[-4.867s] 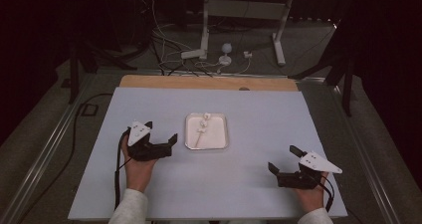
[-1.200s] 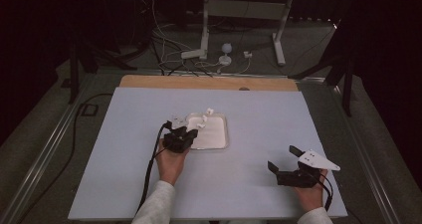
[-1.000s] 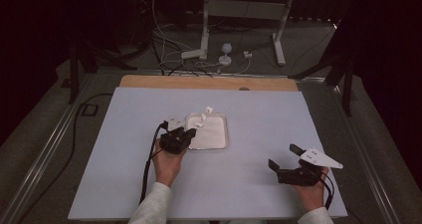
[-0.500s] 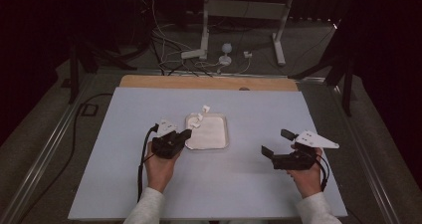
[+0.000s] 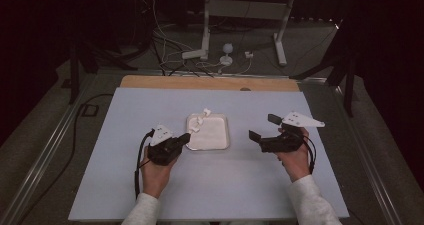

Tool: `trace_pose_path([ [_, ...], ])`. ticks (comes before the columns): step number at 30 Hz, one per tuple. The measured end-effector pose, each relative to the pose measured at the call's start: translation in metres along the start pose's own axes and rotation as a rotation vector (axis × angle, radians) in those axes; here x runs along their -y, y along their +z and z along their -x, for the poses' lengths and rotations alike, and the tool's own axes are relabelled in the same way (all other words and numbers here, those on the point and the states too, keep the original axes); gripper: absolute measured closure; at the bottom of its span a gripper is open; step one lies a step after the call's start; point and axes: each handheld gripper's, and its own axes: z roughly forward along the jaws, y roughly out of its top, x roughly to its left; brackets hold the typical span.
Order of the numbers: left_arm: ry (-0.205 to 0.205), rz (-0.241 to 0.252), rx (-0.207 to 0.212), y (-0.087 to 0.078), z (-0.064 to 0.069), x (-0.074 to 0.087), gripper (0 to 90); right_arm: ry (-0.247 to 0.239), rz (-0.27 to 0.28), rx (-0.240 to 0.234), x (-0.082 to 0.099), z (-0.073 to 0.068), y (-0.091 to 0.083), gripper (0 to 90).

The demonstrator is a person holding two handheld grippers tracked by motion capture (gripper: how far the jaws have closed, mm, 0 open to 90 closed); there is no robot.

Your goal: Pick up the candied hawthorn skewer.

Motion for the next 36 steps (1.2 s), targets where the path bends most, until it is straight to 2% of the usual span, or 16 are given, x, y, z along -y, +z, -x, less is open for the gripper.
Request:
trace_pose_path([
  [3, 0.017, 0.007, 0.002, -0.002, 0.001, 0.001, 90.0, 0.005, 0.0, -0.015, -0.01, -0.001, 0.008, 0.0],
  [7, 0.015, 0.013, 0.002, -0.005, 0.001, 0.002, 90.0, 0.016, -0.011, -0.038, -0.022, -0.005, 0.021, 0.0],
  [14, 0.023, 0.032, 0.017, -0.008, 0.004, 0.002, 90.0, 0.038, -0.033, -0.088, -0.033, -0.011, 0.044, 0.0],
  [19, 0.024, 0.041, 0.028, -0.008, 0.007, 0.001, 90.0, 0.092, -0.037, -0.129, -0.04, -0.013, 0.056, 3.9],
  [26, 0.035, 0.062, 0.051, -0.01, 0.011, -0.001, 90.0, 0.189, -0.068, -0.177, -0.042, -0.016, 0.074, 25.4],
  [28, 0.037, 0.068, 0.056, -0.01, 0.012, -0.002, 90.0, 0.195, -0.089, -0.182, -0.041, -0.019, 0.079, 30.3],
  [29, 0.04, 0.071, 0.059, -0.01, 0.012, -0.002, 90.0, 0.194, -0.109, -0.205, -0.041, -0.022, 0.085, 36.4],
  [30, 0.039, 0.072, 0.061, -0.01, 0.013, -0.002, 90.0, 0.194, -0.109, -0.205, -0.041, -0.022, 0.085, 36.4],
  [31, 0.038, 0.075, 0.063, -0.01, 0.013, -0.002, 90.0, 0.203, -0.127, -0.224, -0.04, -0.024, 0.089, 42.0],
  [32, 0.041, 0.078, 0.067, -0.01, 0.014, -0.002, 90.0, 0.203, -0.127, -0.224, -0.04, -0.024, 0.089, 42.0],
  [33, 0.046, 0.08, 0.071, -0.01, 0.014, -0.002, 90.0, 0.225, -0.14, -0.242, -0.039, -0.025, 0.094, 47.6],
  [34, 0.052, 0.086, 0.075, -0.01, 0.015, -0.002, 90.0, 0.225, -0.14, -0.242, -0.039, -0.025, 0.094, 47.6],
  [36, 0.061, 0.095, 0.084, -0.01, 0.017, -0.002, 90.0, 0.283, -0.161, -0.272, -0.038, -0.025, 0.101, 56.3],
])
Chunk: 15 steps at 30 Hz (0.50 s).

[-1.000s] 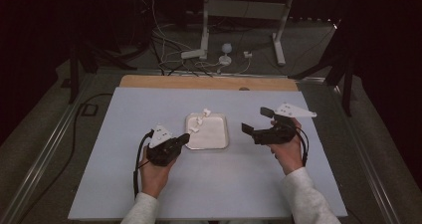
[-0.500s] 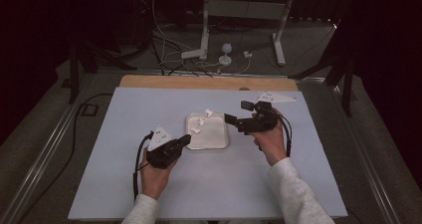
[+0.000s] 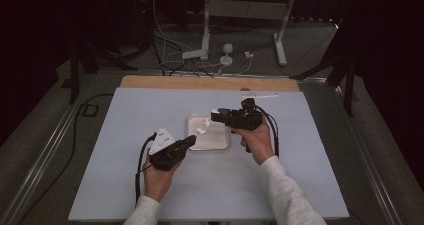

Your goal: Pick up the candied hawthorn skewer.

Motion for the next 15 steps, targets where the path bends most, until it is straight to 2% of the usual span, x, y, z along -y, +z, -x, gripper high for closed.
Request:
trace_pose_path([
  [2, 0.001, 0.001, 0.002, 0.001, 0.001, 0.0, 90.0, 0.025, -0.003, -0.026, 0.001, 0.001, 0.003, 66.2],
  [3, 0.0, 0.0, 0.005, 0.001, 0.001, 0.0, 90.0, 0.025, -0.003, -0.026, 0.001, 0.001, 0.003, 66.2],
  [5, 0.001, -0.009, 0.005, 0.002, 0.0, 0.001, 90.0, 0.061, 0.013, -0.051, 0.001, 0.0, 0.002, 74.0],
  [7, -0.006, -0.012, 0.016, 0.003, -0.001, 0.003, 89.8, 0.074, 0.023, -0.069, 0.0, 0.001, 0.001, 75.1],
  [11, -0.003, -0.038, 0.04, 0.008, 0.0, 0.004, 85.8, 0.049, 0.028, -0.08, -0.002, -0.005, 0.0, 77.1],
  [13, -0.006, -0.05, 0.047, 0.011, 0.001, 0.005, 78.5, 0.042, 0.033, -0.088, -0.002, -0.007, -0.001, 77.6],
  [15, -0.01, -0.068, 0.052, 0.014, 0.001, 0.007, 75.0, 0.035, 0.038, -0.094, -0.003, -0.009, -0.002, 77.9],
])
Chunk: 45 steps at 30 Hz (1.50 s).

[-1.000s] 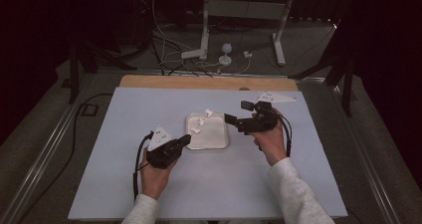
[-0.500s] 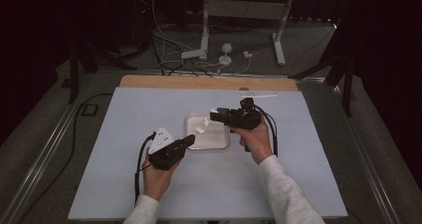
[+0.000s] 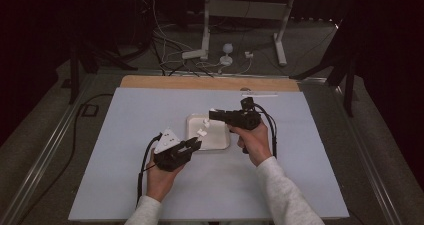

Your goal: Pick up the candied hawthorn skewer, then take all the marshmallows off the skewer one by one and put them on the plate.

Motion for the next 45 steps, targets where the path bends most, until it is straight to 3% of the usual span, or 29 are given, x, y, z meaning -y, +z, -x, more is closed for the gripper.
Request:
trace_pose_path([
  [3, -0.003, -0.026, 0.004, 0.003, 0.0, 0.002, 73.3, -0.007, -0.002, -0.002, 0.0, -0.002, 0.0, 78.3],
  [5, 0.007, -0.043, -0.005, 0.004, 0.0, 0.003, 86.3, -0.013, -0.006, 0.0, 0.001, -0.003, 0.001, 78.4],
  [7, 0.008, -0.054, -0.014, 0.005, 0.0, 0.003, 89.0, -0.023, -0.01, 0.001, 0.001, -0.004, 0.002, 78.4],
  [15, 0.033, -0.082, -0.057, 0.004, 0.0, 0.003, 90.0, -0.049, -0.008, 0.018, 0.001, -0.006, 0.004, 78.6],
  [32, 0.078, -0.099, -0.081, 0.002, -0.002, 0.006, 90.0, -0.07, 0.054, 0.083, -0.002, -0.01, 0.002, 80.5],
  [36, 0.097, -0.122, -0.092, 0.003, -0.001, 0.007, 90.0, -0.079, 0.067, 0.11, -0.002, -0.009, 0.001, 81.3],
  [37, 0.109, -0.144, -0.103, 0.004, -0.001, 0.009, 90.0, -0.08, 0.117, 0.15, -0.003, -0.009, -0.004, 82.1],
  [38, 0.118, -0.169, -0.115, 0.005, -0.002, 0.013, 90.0, -0.08, 0.117, 0.15, -0.003, -0.009, -0.004, 82.1],
  [40, 0.082, -0.172, -0.098, 0.005, -0.006, 0.02, 90.0, -0.042, 0.202, 0.153, -0.011, -0.003, -0.02, 82.3],
  [45, 0.053, -0.136, -0.091, 0.003, -0.008, 0.014, 90.0, -0.099, 0.145, 0.197, -0.021, -0.001, -0.036, 81.8],
])
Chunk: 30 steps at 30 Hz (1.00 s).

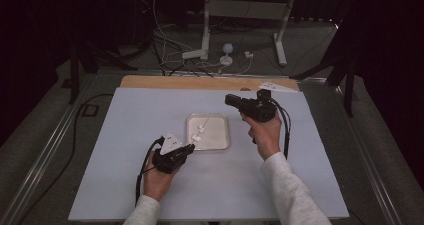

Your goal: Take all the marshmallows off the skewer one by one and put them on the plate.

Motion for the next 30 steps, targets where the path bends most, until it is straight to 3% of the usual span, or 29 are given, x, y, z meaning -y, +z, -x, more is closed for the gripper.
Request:
trace_pose_path([
  [10, -0.047, 0.041, 0.014, -0.006, -0.006, -0.001, 89.9, -0.01, -0.066, 0.023, 0.017, 0.005, 0.018, 80.8],
  [16, -0.072, 0.06, 0.006, -0.01, -0.011, -0.001, 89.9, -0.037, -0.164, 0.091, 0.038, 0.011, 0.036, 80.2],
  [21, -0.08, 0.063, 0.007, -0.01, -0.013, 0.0, 89.8, -0.026, -0.246, 0.147, 0.061, 0.02, 0.051, 79.1],
  [24, -0.082, 0.062, 0.006, -0.01, -0.014, 0.0, 89.8, -0.019, -0.262, 0.16, 0.067, 0.023, 0.054, 78.4],
  [30, -0.092, 0.063, 0.004, -0.01, -0.015, 0.0, 89.8, -0.014, -0.306, 0.175, 0.077, 0.026, 0.063, 62.7],
])
